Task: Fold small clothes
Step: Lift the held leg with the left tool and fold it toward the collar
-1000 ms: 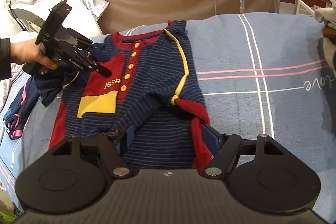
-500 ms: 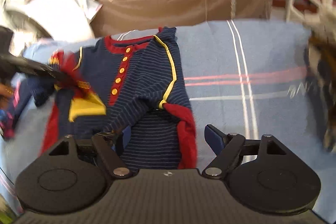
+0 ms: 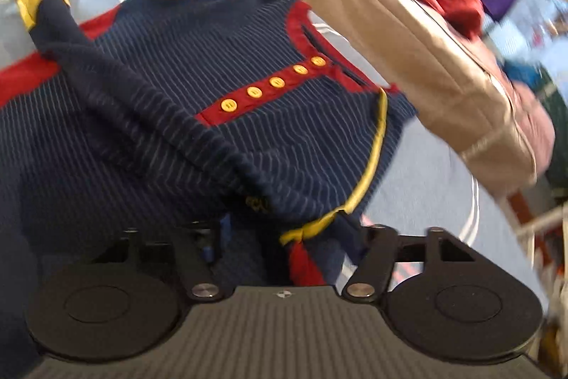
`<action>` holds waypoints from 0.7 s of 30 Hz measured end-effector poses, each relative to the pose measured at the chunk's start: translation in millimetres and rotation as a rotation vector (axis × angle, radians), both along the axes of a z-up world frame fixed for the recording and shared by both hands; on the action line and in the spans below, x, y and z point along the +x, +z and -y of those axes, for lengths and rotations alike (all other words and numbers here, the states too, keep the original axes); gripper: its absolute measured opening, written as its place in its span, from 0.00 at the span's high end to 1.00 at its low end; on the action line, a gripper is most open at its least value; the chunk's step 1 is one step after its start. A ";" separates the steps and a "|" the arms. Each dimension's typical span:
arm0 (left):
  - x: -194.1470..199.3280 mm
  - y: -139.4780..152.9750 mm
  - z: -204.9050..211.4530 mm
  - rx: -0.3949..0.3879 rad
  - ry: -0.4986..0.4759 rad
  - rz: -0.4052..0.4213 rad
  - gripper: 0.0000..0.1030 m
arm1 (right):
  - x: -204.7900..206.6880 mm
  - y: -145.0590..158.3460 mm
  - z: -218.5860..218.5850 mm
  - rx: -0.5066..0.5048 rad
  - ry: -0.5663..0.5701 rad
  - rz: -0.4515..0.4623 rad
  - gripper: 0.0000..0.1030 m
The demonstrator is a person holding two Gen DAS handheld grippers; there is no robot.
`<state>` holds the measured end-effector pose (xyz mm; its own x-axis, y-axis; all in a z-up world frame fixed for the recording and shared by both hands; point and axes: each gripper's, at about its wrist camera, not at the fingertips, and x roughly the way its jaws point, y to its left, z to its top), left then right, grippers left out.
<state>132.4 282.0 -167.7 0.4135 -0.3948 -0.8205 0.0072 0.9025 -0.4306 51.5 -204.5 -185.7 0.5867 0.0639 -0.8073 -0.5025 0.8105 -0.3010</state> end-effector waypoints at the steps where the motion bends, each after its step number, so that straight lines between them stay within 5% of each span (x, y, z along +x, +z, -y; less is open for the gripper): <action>1: -6.4 -2.2 1.8 -0.016 0.020 -0.006 0.96 | 2.6 -1.2 -1.7 -0.009 0.010 0.009 0.33; 2: -12.9 -4.5 4.1 -0.039 0.037 -0.012 0.96 | 5.6 -1.1 -1.9 -0.012 0.010 0.020 0.55; 7: -22.1 -9.4 43.8 -0.088 0.010 -0.011 0.96 | 9.9 19.3 31.7 0.090 -0.159 0.105 0.76; 8: -24.1 -8.6 51.2 -0.102 0.000 -0.005 0.95 | 7.6 24.4 42.0 0.109 -0.205 0.121 0.87; 12: -24.7 -12.8 95.8 -0.161 -0.055 -0.011 0.95 | -6.3 27.6 97.2 0.155 -0.400 0.111 0.94; 15: -30.2 -17.5 118.9 -0.158 -0.063 -0.028 0.95 | -18.7 17.8 124.7 0.154 -0.448 0.062 0.84; 16: -32.2 -20.1 122.8 -0.152 -0.056 -0.033 0.95 | -22.5 17.1 128.0 0.162 -0.436 0.061 0.66; 17: -33.6 -24.3 124.5 -0.145 -0.049 -0.039 0.95 | -26.3 17.2 131.1 0.202 -0.420 0.051 0.33; 19: -37.2 -34.4 120.6 -0.124 -0.024 -0.066 0.95 | -32.4 18.4 134.0 0.223 -0.431 0.017 0.07; 21: -39.5 -43.8 113.7 -0.105 0.000 -0.090 0.95 | -43.5 30.3 138.7 0.288 -0.464 0.026 0.06</action>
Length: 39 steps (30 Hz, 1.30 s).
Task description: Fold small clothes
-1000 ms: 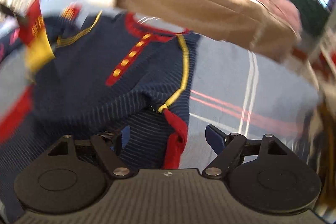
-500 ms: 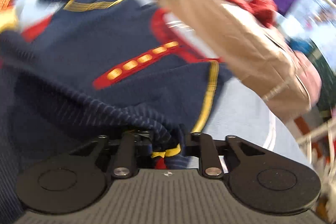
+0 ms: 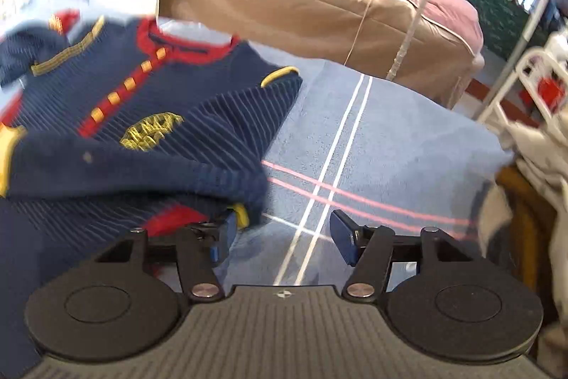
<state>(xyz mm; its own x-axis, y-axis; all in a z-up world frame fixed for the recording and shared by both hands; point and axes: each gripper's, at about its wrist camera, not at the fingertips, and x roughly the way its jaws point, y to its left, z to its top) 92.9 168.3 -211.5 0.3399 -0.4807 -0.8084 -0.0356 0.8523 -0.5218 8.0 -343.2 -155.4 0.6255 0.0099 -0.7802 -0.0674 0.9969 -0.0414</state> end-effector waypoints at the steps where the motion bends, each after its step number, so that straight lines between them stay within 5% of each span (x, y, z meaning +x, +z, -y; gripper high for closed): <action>1: 0.8 -2.1 -2.6 0.013 0.000 -0.006 0.95 | -5.1 9.6 2.7 0.046 -0.026 0.025 0.06; 4: -3.8 -6.2 -10.2 0.023 -0.005 -0.014 0.95 | 5.3 36.6 -8.7 0.107 0.053 0.116 0.00; 7: -7.2 -7.3 -9.8 0.016 0.005 -0.017 0.95 | 54.1 42.9 -20.7 0.178 0.169 0.051 0.00; 9: -9.0 -5.9 -6.4 0.008 0.004 -0.011 0.95 | 93.7 36.1 -24.3 0.198 0.129 -0.017 0.22; 10: -10.2 -4.9 -4.5 0.005 0.003 -0.008 0.95 | 108.6 30.5 -25.7 0.196 0.091 -0.046 0.43; 11: -12.8 -3.4 -3.5 0.004 0.003 -0.004 0.94 | 122.8 23.0 -27.4 0.186 0.052 -0.085 0.48; 20: -26.4 -9.8 6.4 0.046 -0.029 -0.006 0.90 | 160.3 -18.6 -25.6 0.181 -0.207 -0.270 0.40; 21: -26.0 -11.0 8.2 0.057 -0.039 -0.006 0.88 | 161.4 -20.7 -23.6 0.178 -0.205 -0.275 0.43; 23: -24.5 -13.6 11.6 0.076 -0.050 -0.010 0.86 | 161.9 -22.6 -21.2 0.143 -0.187 -0.277 0.69; 27: -21.1 -14.1 12.9 0.065 -0.043 0.005 0.82 | 149.2 -6.6 0.5 0.203 -0.206 -0.185 0.97; 34: -9.8 -11.1 11.7 0.076 -0.043 0.024 0.75 | 168.3 22.0 48.6 0.291 -0.250 -0.099 1.00; 37: -4.8 -8.9 10.1 0.078 -0.036 0.035 0.67 | 177.4 26.9 46.9 0.200 -0.212 -0.077 0.99; 39: -1.1 -8.8 12.4 0.085 -0.059 0.042 0.62 | 178.5 22.5 53.7 0.320 -0.190 -0.100 0.66</action>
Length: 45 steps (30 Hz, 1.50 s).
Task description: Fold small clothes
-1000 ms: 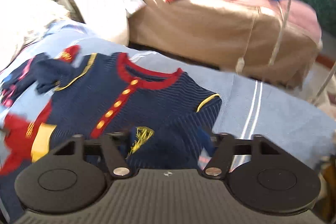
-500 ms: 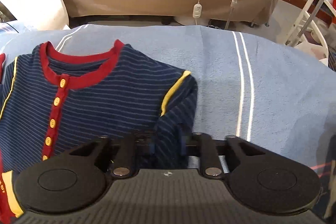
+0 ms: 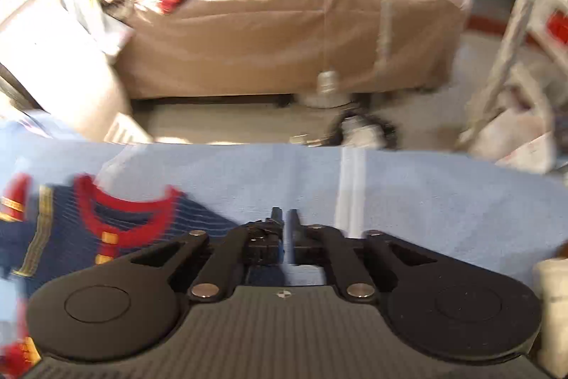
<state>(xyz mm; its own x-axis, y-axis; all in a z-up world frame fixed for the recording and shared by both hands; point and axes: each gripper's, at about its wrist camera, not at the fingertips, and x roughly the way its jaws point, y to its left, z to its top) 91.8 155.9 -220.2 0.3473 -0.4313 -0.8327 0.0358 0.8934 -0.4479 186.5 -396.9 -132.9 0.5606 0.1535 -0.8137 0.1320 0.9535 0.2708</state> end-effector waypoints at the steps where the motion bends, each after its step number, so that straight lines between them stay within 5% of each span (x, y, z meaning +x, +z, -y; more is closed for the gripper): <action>1: 1.2 0.6 1.4 0.006 -0.012 0.004 0.62 | 0.8 -3.4 -1.9 0.066 0.034 -0.028 0.37; 2: 2.3 1.2 3.1 0.014 -0.028 0.008 0.61 | -0.6 -2.9 -8.8 0.115 0.100 -0.045 0.06; 3: 3.1 1.7 4.6 0.018 -0.044 0.012 0.60 | -2.7 -2.2 -19.6 0.146 0.205 -0.045 0.00; 7: 4.4 1.2 11.2 0.029 -0.112 0.005 0.59 | -8.9 3.9 -80.1 0.016 0.698 -0.050 0.00; 9: 3.3 2.6 15.3 0.038 -0.144 0.004 0.50 | -5.5 -2.0 -105.9 -0.037 0.892 -0.088 0.00; 12: 0.9 3.6 22.5 0.076 -0.196 0.010 0.44 | -3.4 -22.0 -139.8 -0.238 1.145 -0.160 0.00; 14: 0.1 3.3 25.5 0.091 -0.211 0.011 0.44 | -6.4 -42.5 -151.6 -0.373 1.305 -0.256 0.25; 16: 0.3 2.1 28.4 0.087 -0.222 0.016 0.44 | -7.4 -52.0 -154.2 -0.395 1.375 -0.316 0.38; 19: 2.3 -3.2 36.3 0.104 -0.238 0.014 0.44 | 3.1 -49.5 -149.5 -0.347 1.335 -0.359 0.89; 24: 2.0 -11.6 48.6 0.115 -0.265 -0.007 0.44 | 25.8 -22.3 -116.1 -0.339 1.180 -0.247 0.90; 27: -0.4 -25.3 50.0 0.130 -0.260 -0.056 0.44 | 41.7 -23.5 -95.4 -0.349 1.059 -0.255 0.89; 28: -0.3 -28.8 49.3 0.121 -0.253 -0.068 0.44 | 41.3 -26.4 -94.8 -0.348 1.061 -0.268 0.87; 30: -0.9 -31.7 47.7 0.118 -0.240 -0.072 0.44 | 32.0 -31.3 -93.4 -0.311 1.077 -0.279 0.62; 32: -0.8 -30.3 47.0 0.127 -0.248 -0.069 0.44 | 20.8 -25.8 -98.2 -0.345 1.070 -0.228 0.00; 34: 0.1 -22.4 44.9 0.123 -0.237 -0.049 0.44 | 10.2 -14.8 -97.8 -0.396 1.019 -0.154 0.00; 39: 7.3 6.0 33.8 0.075 -0.174 0.063 0.44 | -19.3 25.5 -79.8 -0.306 0.857 0.013 0.00; 41: 15.0 6.4 38.8 0.066 -0.182 0.068 0.44 | -34.0 27.1 -78.3 -0.277 0.806 0.001 0.16; 43: 22.8 -2.7 47.5 0.081 -0.210 0.033 0.44 | -56.1 16.5 -84.6 -0.315 0.747 -0.018 0.19; 45: 27.9 -13.8 57.7 0.104 -0.227 0.017 0.44 | -75.8 2.8 -87.3 -0.386 0.683 -0.021 0.12</action>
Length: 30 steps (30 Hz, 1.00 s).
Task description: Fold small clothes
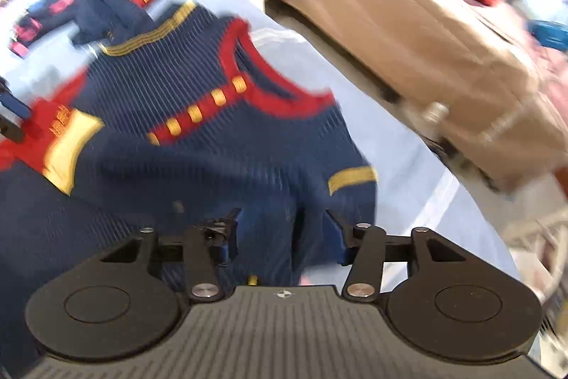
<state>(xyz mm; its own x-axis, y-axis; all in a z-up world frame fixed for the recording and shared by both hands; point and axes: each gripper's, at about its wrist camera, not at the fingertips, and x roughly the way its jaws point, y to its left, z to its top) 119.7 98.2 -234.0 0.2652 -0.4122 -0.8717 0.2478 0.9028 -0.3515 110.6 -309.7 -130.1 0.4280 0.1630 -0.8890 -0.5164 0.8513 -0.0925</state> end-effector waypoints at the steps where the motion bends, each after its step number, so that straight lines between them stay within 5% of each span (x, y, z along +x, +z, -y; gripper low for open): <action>1: -1.4 -4.0 3.3 0.017 -0.002 -0.006 0.44 | -9.5 -5.4 2.2 -0.018 -0.048 0.021 0.01; 3: -1.1 -14.6 6.4 0.052 -0.009 -0.029 0.44 | -22.6 -17.9 10.7 -0.015 -0.145 0.018 0.00; 4: -2.3 -20.2 6.2 0.061 -0.010 -0.054 0.44 | -22.4 -28.4 15.8 -0.001 -0.183 -0.018 0.08; 6: -4.9 -24.0 4.0 0.049 0.001 -0.057 0.44 | -20.5 -43.7 30.2 0.112 -0.257 -0.076 0.73; 7: -5.5 -23.7 2.9 0.045 0.000 -0.058 0.44 | -18.6 -49.7 38.0 0.175 -0.302 -0.094 0.85; 11: -2.5 -22.2 1.5 0.058 -0.015 -0.066 0.44 | -20.5 -59.4 56.5 0.183 -0.430 -0.080 0.97; 16: 0.6 -23.3 2.4 0.075 -0.039 -0.065 0.44 | -34.9 -64.4 77.2 0.211 -0.492 -0.124 0.92; 17: 1.9 -22.2 4.5 0.080 -0.045 -0.065 0.44 | -36.9 -62.9 71.7 0.190 -0.467 -0.119 0.82; 18: 2.2 -20.3 5.1 0.086 -0.050 -0.070 0.44 | -38.6 -57.4 65.8 0.156 -0.445 -0.099 0.70; 20: 1.2 -15.2 4.4 0.099 -0.058 -0.085 0.44 | -39.1 -41.8 62.5 0.103 -0.492 -0.067 0.08; 21: 0.3 -11.3 2.3 0.111 -0.056 -0.090 0.44 | -41.8 -30.8 62.8 0.101 -0.528 -0.036 0.03; 24: -3.4 6.2 -9.7 0.058 -0.007 -0.058 0.43 | -51.2 2.9 58.6 0.175 -0.480 0.109 0.04; 27: -0.1 15.7 -7.5 -0.005 0.007 -0.015 0.41 | -26.1 2.5 47.9 0.221 -0.417 0.089 0.12; 29: 4.9 12.3 1.0 -0.011 -0.012 -0.013 0.41 | -7.2 -8.2 40.4 0.282 -0.377 0.068 0.44; 30: 8.0 7.0 8.0 -0.005 -0.032 -0.019 0.41 | -2.6 -15.1 38.5 0.329 -0.352 0.053 0.50</action>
<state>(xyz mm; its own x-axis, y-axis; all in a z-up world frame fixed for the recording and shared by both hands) 127.7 90.2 -227.0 0.2349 -0.4247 -0.8743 0.2702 0.8926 -0.3610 108.1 -348.1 -145.2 0.5506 0.2686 -0.7903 -0.1932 0.9621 0.1924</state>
